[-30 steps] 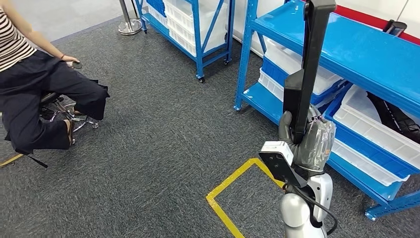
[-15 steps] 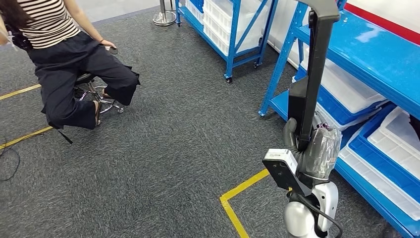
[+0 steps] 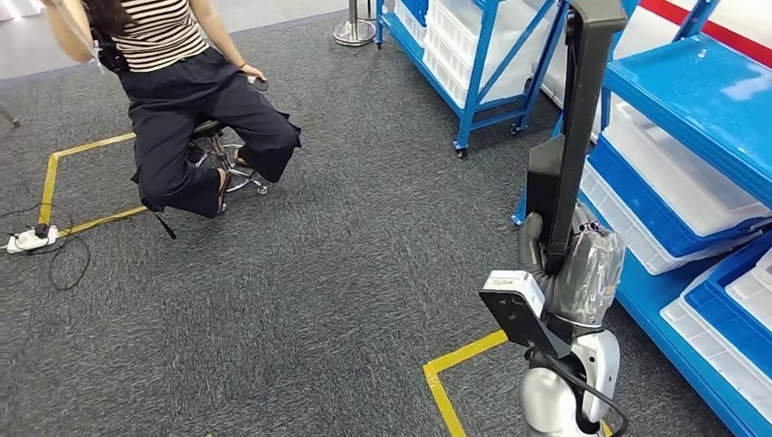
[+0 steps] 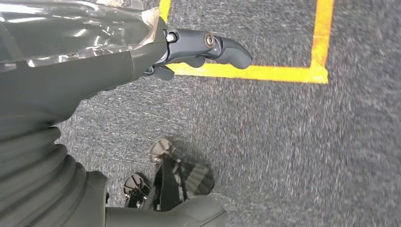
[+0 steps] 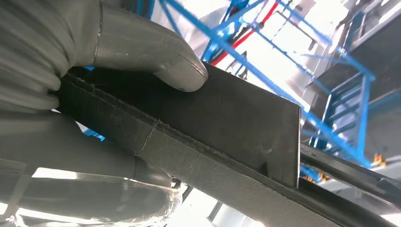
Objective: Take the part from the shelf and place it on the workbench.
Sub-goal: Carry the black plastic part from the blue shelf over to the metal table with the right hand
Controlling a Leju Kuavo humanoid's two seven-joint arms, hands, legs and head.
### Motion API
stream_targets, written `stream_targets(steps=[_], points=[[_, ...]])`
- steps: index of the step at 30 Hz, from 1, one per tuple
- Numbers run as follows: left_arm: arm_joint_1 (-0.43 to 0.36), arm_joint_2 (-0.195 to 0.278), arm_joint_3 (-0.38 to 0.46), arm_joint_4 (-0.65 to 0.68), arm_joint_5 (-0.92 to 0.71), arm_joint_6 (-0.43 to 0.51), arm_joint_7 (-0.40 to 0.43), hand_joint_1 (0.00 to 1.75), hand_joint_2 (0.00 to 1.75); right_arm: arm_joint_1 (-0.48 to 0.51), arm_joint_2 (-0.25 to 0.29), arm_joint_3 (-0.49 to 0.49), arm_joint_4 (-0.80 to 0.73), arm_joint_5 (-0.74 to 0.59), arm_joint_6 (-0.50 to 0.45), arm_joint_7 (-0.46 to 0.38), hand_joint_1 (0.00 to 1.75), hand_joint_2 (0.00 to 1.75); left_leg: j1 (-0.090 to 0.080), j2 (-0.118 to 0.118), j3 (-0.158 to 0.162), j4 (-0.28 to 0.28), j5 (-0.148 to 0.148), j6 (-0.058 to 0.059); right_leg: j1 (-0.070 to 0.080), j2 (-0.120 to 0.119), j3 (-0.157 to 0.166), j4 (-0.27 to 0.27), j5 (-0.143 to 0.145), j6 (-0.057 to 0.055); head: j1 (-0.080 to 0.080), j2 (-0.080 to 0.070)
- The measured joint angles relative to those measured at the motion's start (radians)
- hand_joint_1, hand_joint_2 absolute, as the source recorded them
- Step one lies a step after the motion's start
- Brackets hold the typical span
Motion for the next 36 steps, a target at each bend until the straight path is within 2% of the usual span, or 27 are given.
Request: stream_targets(steps=[1,2,3,4,6,8,10,11,12,13,14,15,16,17,18,19,21,23,25,27,28,29,30,31,33,34,36], points=[[-0.002,-0.003,0.001,0.000,0.003,0.003,0.001,0.00,1.75,-0.001,0.001,0.000,0.000,0.000,0.003,0.001,1.75,1.75,0.003,0.021,0.040,-0.069,0.024,-0.007,0.001,-0.008,0.000,0.005,-0.006,0.008,-0.001,0.000],[-0.004,-0.005,0.002,0.000,0.006,0.007,0.002,0.00,1.75,-0.003,0.003,0.001,0.000,-0.001,0.006,0.001,1.75,1.75,0.005,0.034,0.070,-0.122,0.040,-0.007,0.002,-0.015,-0.002,0.011,-0.012,0.018,0.001,0.000],[-0.006,-0.008,0.003,0.000,0.008,0.012,0.003,0.00,1.75,-0.005,0.004,0.002,0.000,-0.002,0.009,0.002,1.75,1.75,0.002,0.040,0.085,-0.149,0.044,-0.001,0.005,-0.021,-0.001,0.015,-0.017,0.027,0.004,0.000],[-0.008,-0.011,0.004,0.000,0.010,0.017,0.004,0.00,1.75,-0.008,0.007,0.003,0.001,-0.003,0.012,0.002,1.75,1.75,-0.003,0.037,0.086,-0.156,0.042,0.008,0.007,-0.028,-0.001,0.017,-0.020,0.035,0.008,0.000],[-0.008,-0.010,0.006,0.000,0.013,0.025,0.006,0.00,1.75,-0.015,0.012,0.005,0.004,-0.005,0.019,0.002,1.75,1.75,-0.010,0.014,0.079,-0.156,0.046,0.031,0.000,-0.038,0.002,0.016,-0.022,0.046,0.014,0.000],[-0.009,-0.010,0.009,0.000,0.016,0.032,0.006,0.00,1.75,-0.021,0.016,0.005,0.006,-0.007,0.023,0.003,1.75,1.75,-0.013,-0.006,0.077,-0.159,0.051,0.050,-0.008,-0.007,-0.018,0.057,-0.049,0.046,0.015,0.000],[-0.010,-0.010,0.011,-0.001,0.016,0.038,0.008,0.00,1.75,-0.021,0.018,0.005,0.007,-0.009,0.028,0.003,1.75,1.75,-0.017,-0.027,0.076,-0.160,0.053,0.064,-0.008,0.040,-0.080,0.188,-0.108,0.034,0.018,0.000],[-0.010,-0.010,0.012,-0.001,0.016,0.039,0.008,0.00,1.75,-0.021,0.018,0.005,0.008,-0.010,0.031,0.004,1.75,1.75,-0.021,-0.039,0.076,-0.160,0.054,0.068,-0.005,0.052,-0.119,0.266,-0.135,0.028,0.019,0.000],[-0.010,-0.010,0.013,-0.001,0.017,0.040,0.009,0.00,1.75,-0.021,0.018,0.005,0.009,-0.011,0.033,0.004,1.75,1.75,-0.025,-0.052,0.076,-0.160,0.054,0.070,-0.003,0.058,-0.150,0.322,-0.150,0.027,0.019,0.000],[-0.010,-0.011,0.014,-0.001,0.017,0.041,0.010,0.00,1.75,-0.021,0.017,0.005,0.010,-0.012,0.036,0.005,1.75,1.75,-0.028,-0.066,0.076,-0.160,0.054,0.072,-0.001,0.060,-0.164,0.341,-0.148,0.028,0.020,0.000],[-0.010,-0.011,0.015,-0.001,0.018,0.043,0.012,0.00,1.75,-0.021,0.018,0.005,0.010,-0.013,0.038,0.006,1.75,1.75,-0.031,-0.080,0.077,-0.160,0.054,0.072,0.002,0.064,-0.158,0.315,-0.130,0.031,0.019,0.000],[-0.010,-0.011,0.017,-0.001,0.019,0.045,0.013,0.00,1.75,-0.021,0.018,0.005,0.010,-0.014,0.040,0.006,1.75,1.75,-0.032,-0.093,0.078,-0.160,0.054,0.072,0.005,0.072,-0.133,0.253,-0.099,0.034,0.019,0.000],[-0.010,-0.011,0.019,-0.001,0.021,0.048,0.015,0.00,1.75,-0.022,0.018,0.005,0.010,-0.016,0.042,0.006,1.75,1.75,-0.033,-0.106,0.078,-0.159,0.055,0.072,0.007,0.090,-0.101,0.174,-0.065,0.035,0.020,0.000],[-0.010,-0.012,0.021,-0.001,0.023,0.051,0.017,0.00,1.75,-0.022,0.018,0.005,0.010,-0.018,0.043,0.006,1.75,1.75,-0.035,-0.118,0.078,-0.159,0.055,0.070,0.008,0.106,-0.073,0.108,-0.037,0.032,0.020,0.000],[-0.010,-0.013,0.022,0.000,0.026,0.057,0.020,0.00,1.75,-0.023,0.018,0.006,0.010,-0.021,0.046,0.006,1.75,1.75,-0.036,-0.127,0.076,-0.158,0.056,0.068,0.010,0.118,-0.054,0.065,-0.020,0.029,0.019,0.000],[-0.010,-0.014,0.024,0.000,0.029,0.064,0.022,0.00,1.75,-0.023,0.018,0.007,0.010,-0.025,0.050,0.005,1.75,1.75,-0.036,-0.135,0.073,-0.158,0.057,0.064,0.012,0.124,-0.046,0.047,-0.012,0.024,0.019,0.000],[-0.008,-0.014,0.029,0.000,0.033,0.083,0.025,0.00,1.75,-0.028,0.020,0.012,0.012,-0.035,0.059,0.003,1.75,1.75,-0.035,-0.145,0.068,-0.159,0.061,0.054,0.013,0.108,-0.043,0.043,-0.006,0.014,0.018,0.000],[-0.009,-0.015,0.036,0.000,0.039,0.105,0.027,0.00,1.75,-0.037,0.025,0.024,0.015,-0.045,0.069,-0.002,1.75,1.75,-0.037,-0.110,0.055,-0.132,0.041,0.045,0.009,0.090,-0.039,0.035,0.001,0.003,0.015,0.000],[-0.012,-0.017,0.041,0.000,0.045,0.129,0.027,0.00,1.75,-0.045,0.030,0.032,0.021,-0.059,0.081,-0.007,1.75,1.75,-0.039,-0.052,0.008,-0.030,-0.018,0.038,0.010,0.068,-0.037,0.032,0.003,-0.003,0.010,0.000],[-0.015,-0.021,0.048,0.000,0.053,0.157,0.028,0.00,1.75,-0.054,0.032,0.039,0.033,-0.079,0.098,-0.011,1.75,1.75,-0.035,-0.028,-0.051,0.094,-0.070,0.031,0.014,0.044,-0.037,0.032,0.001,-0.006,0.008,0.000],[-0.015,-0.024,0.053,0.000,0.057,0.171,0.028,0.00,1.75,-0.059,0.035,0.043,0.041,-0.087,0.108,-0.012,1.75,1.75,-0.033,-0.024,-0.063,0.120,-0.074,0.028,0.015,0.032,-0.037,0.032,0.000,-0.007,0.007,0.000],[-0.015,-0.027,0.057,0.000,0.061,0.188,0.028,0.00,1.75,-0.064,0.040,0.048,0.049,-0.095,0.118,-0.013,1.75,1.75,-0.032,-0.020,-0.054,0.104,-0.058,0.027,0.015,0.020,-0.037,0.032,-0.001,-0.007,0.007,0.000],[-0.014,-0.029,0.061,0.000,0.065,0.206,0.027,0.00,1.75,-0.069,0.047,0.054,0.057,-0.100,0.128,-0.015,1.75,1.75,-0.031,-0.013,-0.024,0.051,-0.030,0.028,0.015,0.011,-0.036,0.033,-0.001,-0.008,0.007,0.000],[-0.015,-0.032,0.065,-0.001,0.068,0.222,0.027,0.00,1.75,-0.075,0.055,0.060,0.064,-0.103,0.136,-0.017,1.75,1.75,-0.031,0.004,0.018,-0.023,0.001,0.029,0.016,0.002,-0.035,0.033,-0.003,-0.007,0.007,0.000],[-0.018,-0.039,0.074,-0.001,0.071,0.251,0.024,0.00,1.75,-0.090,0.070,0.072,0.079,-0.109,0.150,-0.023,1.75,1.75,-0.037,0.031,0.080,-0.136,0.036,0.039,0.023,-0.013,-0.034,0.033,-0.006,-0.002,0.008,0.000],[-0.020,-0.042,0.078,-0.001,0.073,0.261,0.022,0.00,1.75,-0.098,0.076,0.076,0.087,-0.113,0.154,-0.026,1.75,1.75,-0.040,0.035,0.091,-0.158,0.040,0.045,0.026,-0.019,-0.033,0.033,-0.008,0.001,0.009,0.000],[-0.021,-0.047,0.084,-0.001,0.077,0.275,0.019,0.00,1.75,-0.112,0.089,0.081,0.104,-0.118,0.161,-0.030,1.75,1.75,-0.044,0.017,0.090,-0.164,0.041,0.058,0.027,-0.033,-0.031,0.033,-0.010,0.009,0.011,0.000]])
